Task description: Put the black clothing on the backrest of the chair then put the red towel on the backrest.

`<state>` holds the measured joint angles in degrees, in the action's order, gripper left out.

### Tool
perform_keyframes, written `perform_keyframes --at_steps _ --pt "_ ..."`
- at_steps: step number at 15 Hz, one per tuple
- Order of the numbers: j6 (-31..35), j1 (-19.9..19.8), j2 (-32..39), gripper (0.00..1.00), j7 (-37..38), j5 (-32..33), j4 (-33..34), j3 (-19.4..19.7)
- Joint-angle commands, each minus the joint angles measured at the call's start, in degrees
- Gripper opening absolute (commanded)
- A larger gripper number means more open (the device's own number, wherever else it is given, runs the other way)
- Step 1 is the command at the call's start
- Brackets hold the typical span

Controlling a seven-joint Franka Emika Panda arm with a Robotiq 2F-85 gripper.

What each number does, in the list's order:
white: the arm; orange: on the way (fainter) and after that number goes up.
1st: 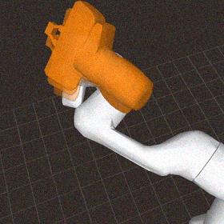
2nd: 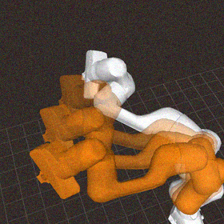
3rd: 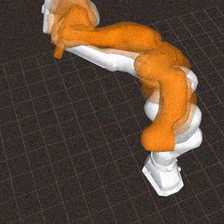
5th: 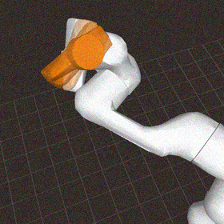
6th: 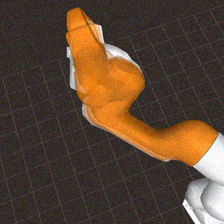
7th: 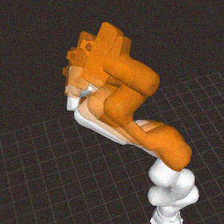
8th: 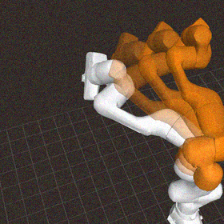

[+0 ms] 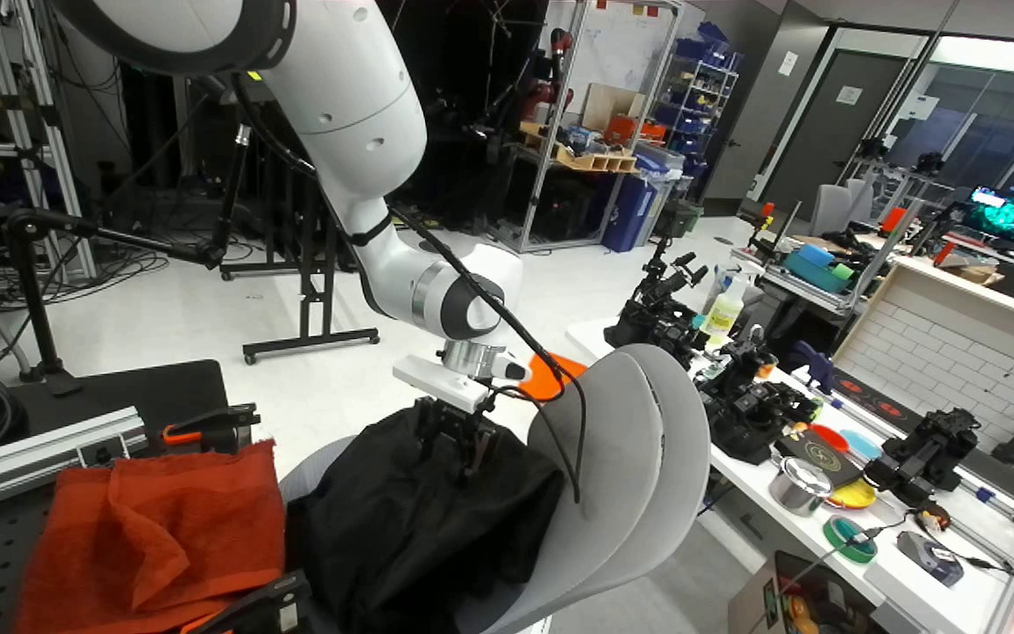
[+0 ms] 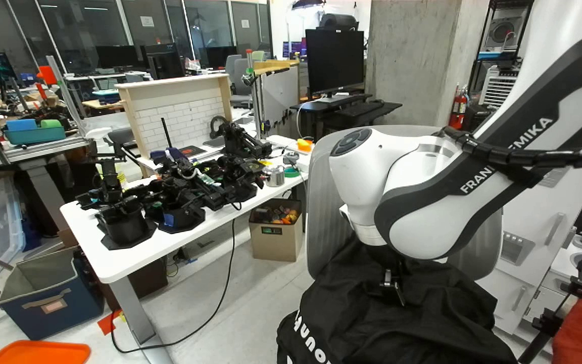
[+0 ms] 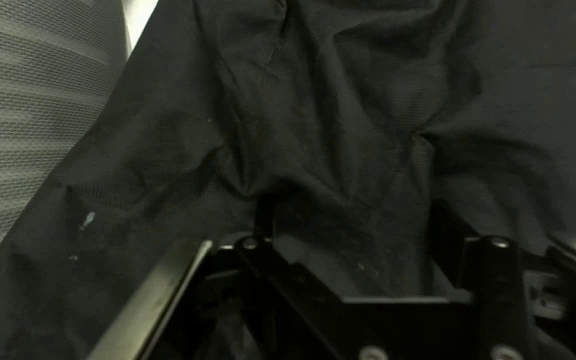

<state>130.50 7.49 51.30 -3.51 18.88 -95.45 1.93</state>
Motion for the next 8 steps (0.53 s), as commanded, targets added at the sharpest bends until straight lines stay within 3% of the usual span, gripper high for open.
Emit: perform_keyframes --at_steps 1,7,8 --pt "0.51 1.59 0.79 0.45 1.71 1.6 1.42 1.61" --pt "0.59 1.96 0.42 0.02 2.53 2.07 1.36 2.65" --pt "0.64 2.1 0.27 0.0 2.73 2.34 1.2 2.86"
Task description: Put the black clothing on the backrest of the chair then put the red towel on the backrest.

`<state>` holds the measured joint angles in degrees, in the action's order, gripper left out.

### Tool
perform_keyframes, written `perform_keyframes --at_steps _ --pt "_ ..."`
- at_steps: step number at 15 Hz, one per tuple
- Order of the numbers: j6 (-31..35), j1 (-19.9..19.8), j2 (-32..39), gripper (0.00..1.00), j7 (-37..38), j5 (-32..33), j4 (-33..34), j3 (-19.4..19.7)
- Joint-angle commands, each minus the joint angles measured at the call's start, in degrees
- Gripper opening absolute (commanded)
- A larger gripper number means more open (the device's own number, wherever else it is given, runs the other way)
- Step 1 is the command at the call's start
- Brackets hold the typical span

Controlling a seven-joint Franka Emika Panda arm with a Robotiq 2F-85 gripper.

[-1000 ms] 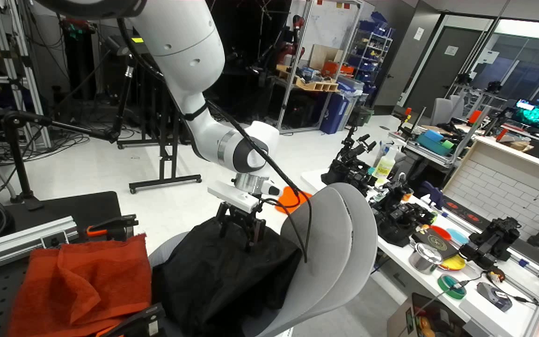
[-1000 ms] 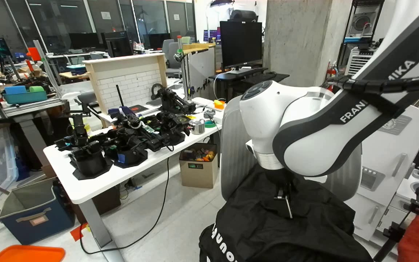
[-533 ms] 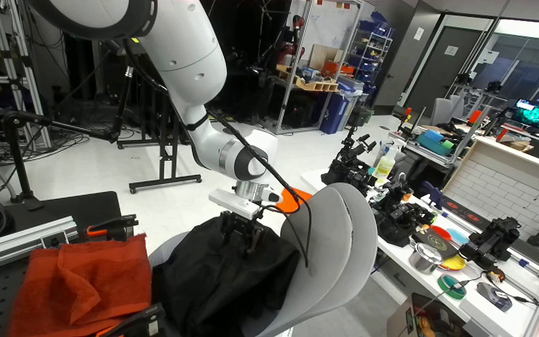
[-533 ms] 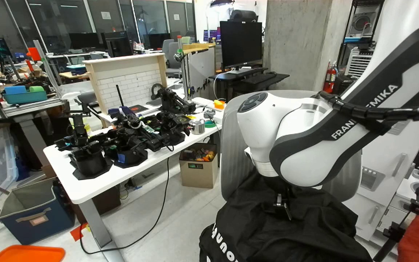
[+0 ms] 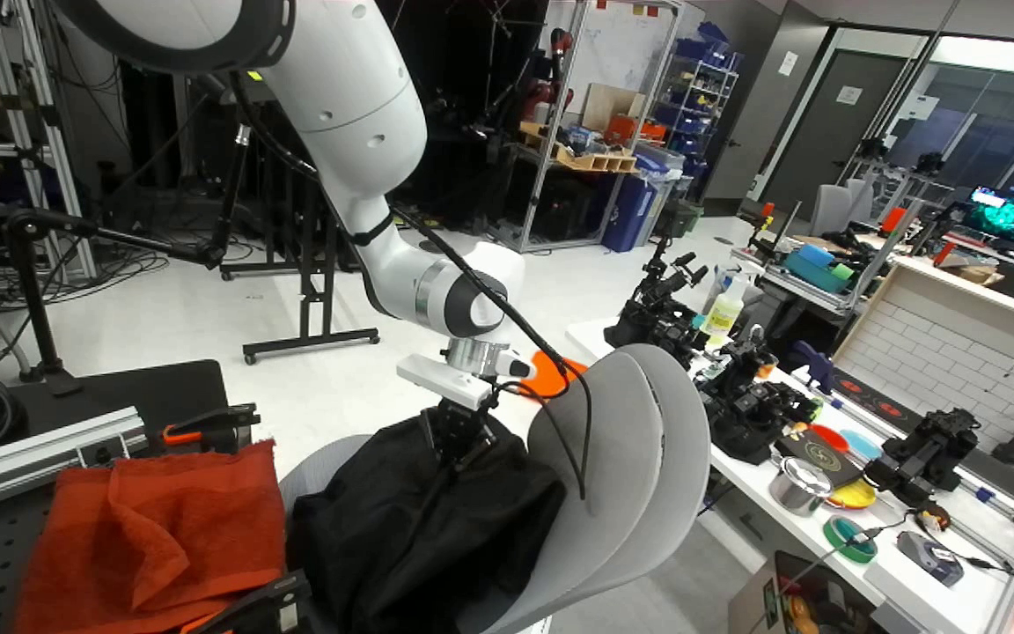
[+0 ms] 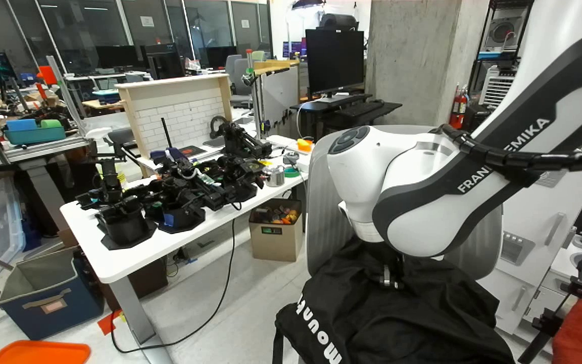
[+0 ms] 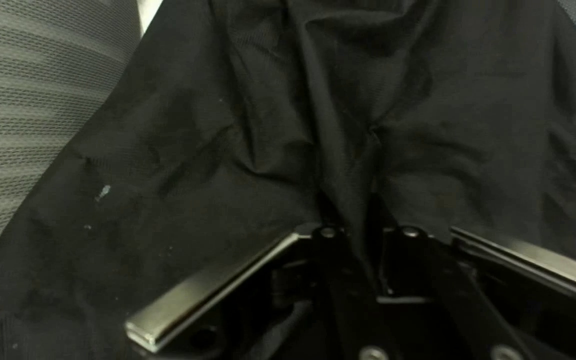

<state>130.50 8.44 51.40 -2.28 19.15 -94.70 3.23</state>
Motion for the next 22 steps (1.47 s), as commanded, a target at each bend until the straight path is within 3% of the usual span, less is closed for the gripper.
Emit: perform_keyframes --at_steps 1,6,14,22 --pt "0.76 1.29 -0.09 0.0 1.68 2.41 0.12 1.73" --pt "1.52 2.06 -4.1 0.01 3.79 4.38 -3.25 2.48" --pt "2.42 1.62 -23.22 0.01 6.15 7.11 -12.69 3.06" --pt "0.53 -0.92 -36.72 0.01 5.96 7.62 -14.41 1.92"
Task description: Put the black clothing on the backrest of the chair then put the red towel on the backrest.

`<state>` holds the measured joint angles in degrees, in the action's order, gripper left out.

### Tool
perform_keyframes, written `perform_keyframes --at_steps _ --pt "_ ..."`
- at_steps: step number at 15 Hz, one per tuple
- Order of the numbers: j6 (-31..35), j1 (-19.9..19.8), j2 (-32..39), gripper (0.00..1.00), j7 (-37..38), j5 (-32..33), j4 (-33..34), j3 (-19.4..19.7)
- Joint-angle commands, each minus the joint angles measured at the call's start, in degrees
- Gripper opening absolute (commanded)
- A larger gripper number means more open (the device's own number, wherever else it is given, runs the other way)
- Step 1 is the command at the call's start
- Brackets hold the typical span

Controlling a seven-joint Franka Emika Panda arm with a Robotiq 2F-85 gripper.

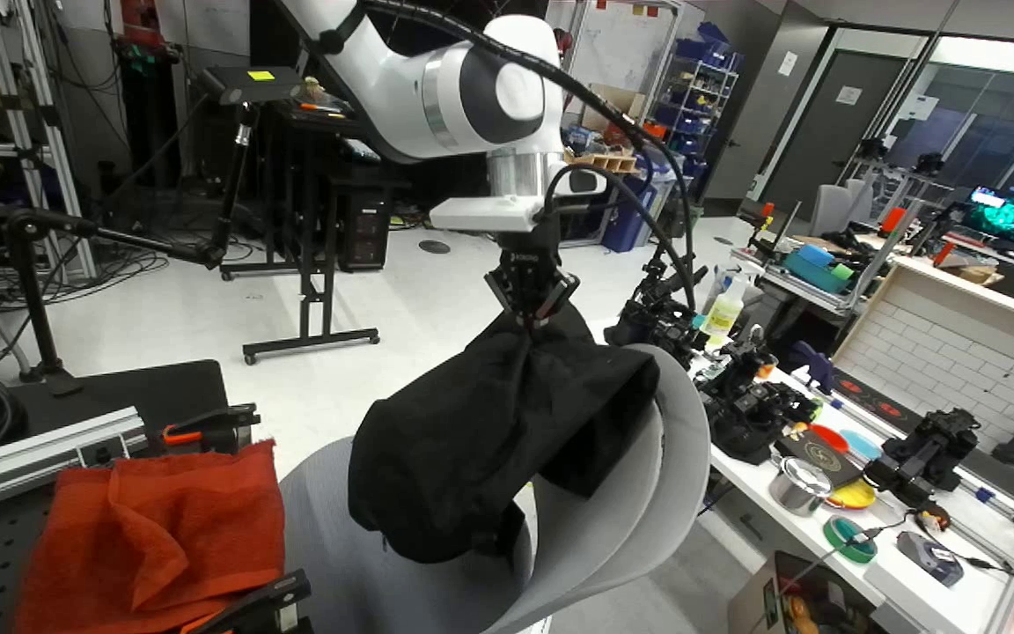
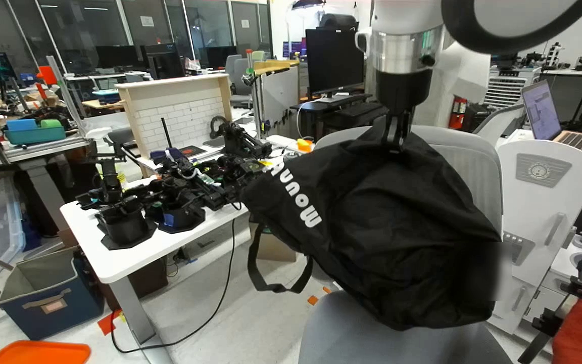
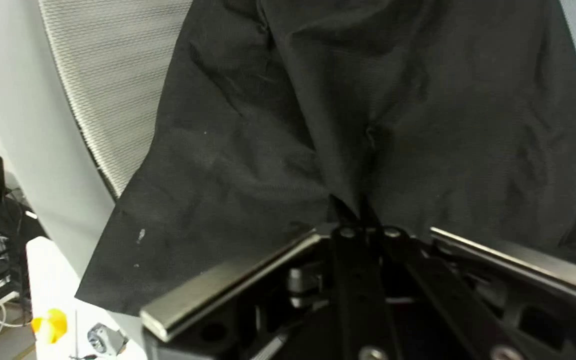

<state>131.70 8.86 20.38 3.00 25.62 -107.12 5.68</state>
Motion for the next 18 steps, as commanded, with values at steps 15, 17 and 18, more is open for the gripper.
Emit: perform_keyframes --at_steps 15,17,18 --pt "-10.06 -16.27 -10.76 0.01 -5.37 -18.64 7.82 1.84" --pt "-11.42 -18.92 -9.02 0.01 -6.99 -22.25 10.48 3.11" --pt "-12.16 -20.15 -8.17 0.01 -7.78 -23.78 12.06 3.7"
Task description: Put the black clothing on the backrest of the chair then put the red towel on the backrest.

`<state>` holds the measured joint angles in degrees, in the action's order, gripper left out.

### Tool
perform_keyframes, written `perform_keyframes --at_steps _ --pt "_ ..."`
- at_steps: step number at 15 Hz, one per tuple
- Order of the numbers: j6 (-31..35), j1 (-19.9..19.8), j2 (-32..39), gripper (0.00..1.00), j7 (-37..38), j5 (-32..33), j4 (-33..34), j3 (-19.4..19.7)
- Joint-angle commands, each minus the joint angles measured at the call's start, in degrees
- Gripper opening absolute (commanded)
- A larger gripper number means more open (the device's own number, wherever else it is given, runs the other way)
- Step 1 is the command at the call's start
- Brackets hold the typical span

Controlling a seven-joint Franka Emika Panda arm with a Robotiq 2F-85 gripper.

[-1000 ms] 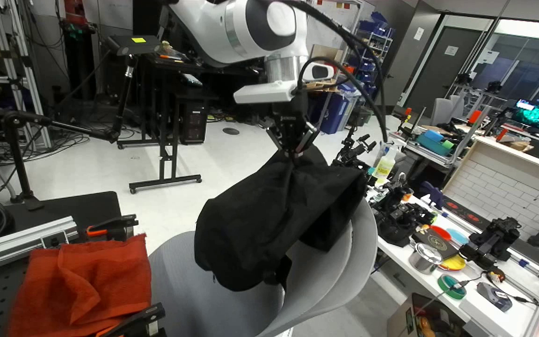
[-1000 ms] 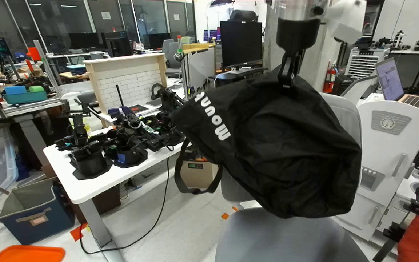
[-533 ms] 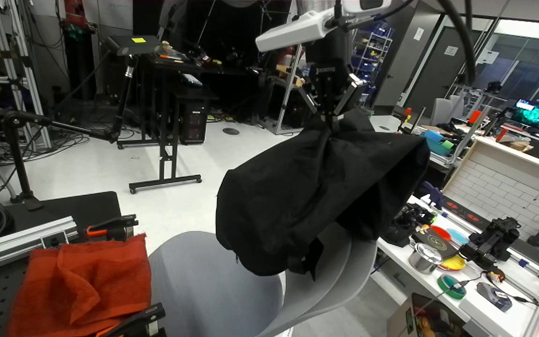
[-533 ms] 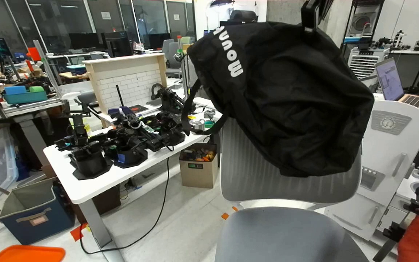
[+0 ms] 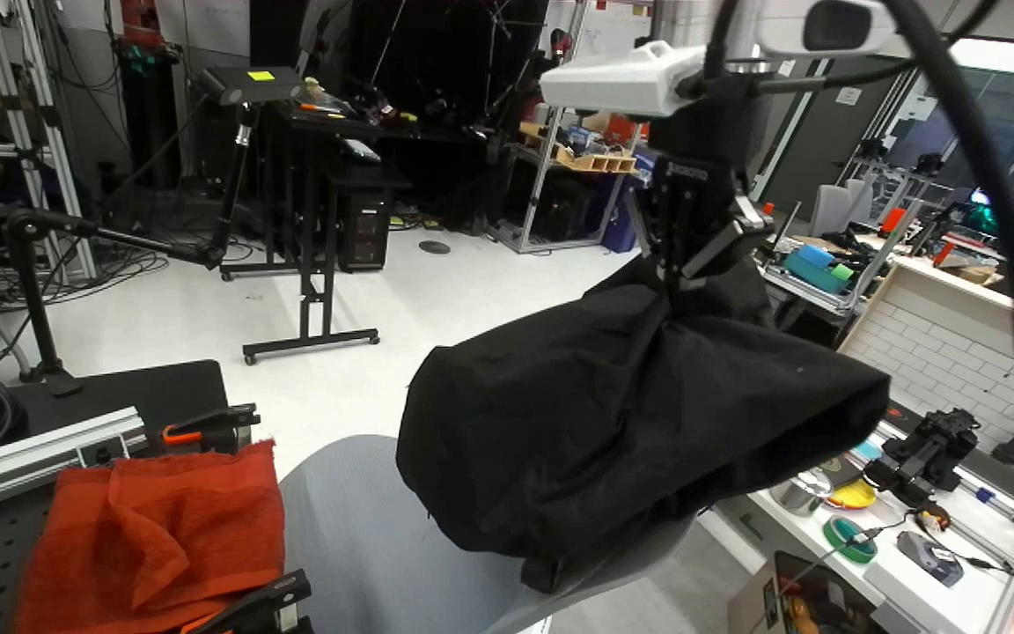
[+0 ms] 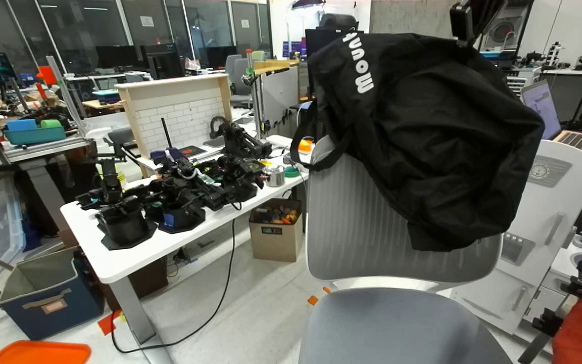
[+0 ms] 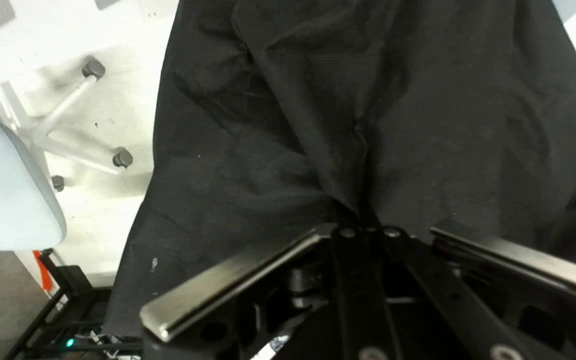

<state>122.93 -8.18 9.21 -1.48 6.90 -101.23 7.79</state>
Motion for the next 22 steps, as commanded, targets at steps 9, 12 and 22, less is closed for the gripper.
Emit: perform_keyframes --at_steps 9,12,22 --pt "-12.64 -10.33 7.05 0.01 -4.5 -12.47 23.68 4.29" --pt "-13.52 -10.39 9.55 0.01 -3.91 -13.24 27.06 3.77" --pt "-14.26 -8.23 24.02 0.01 -3.77 -15.36 33.08 -1.7"
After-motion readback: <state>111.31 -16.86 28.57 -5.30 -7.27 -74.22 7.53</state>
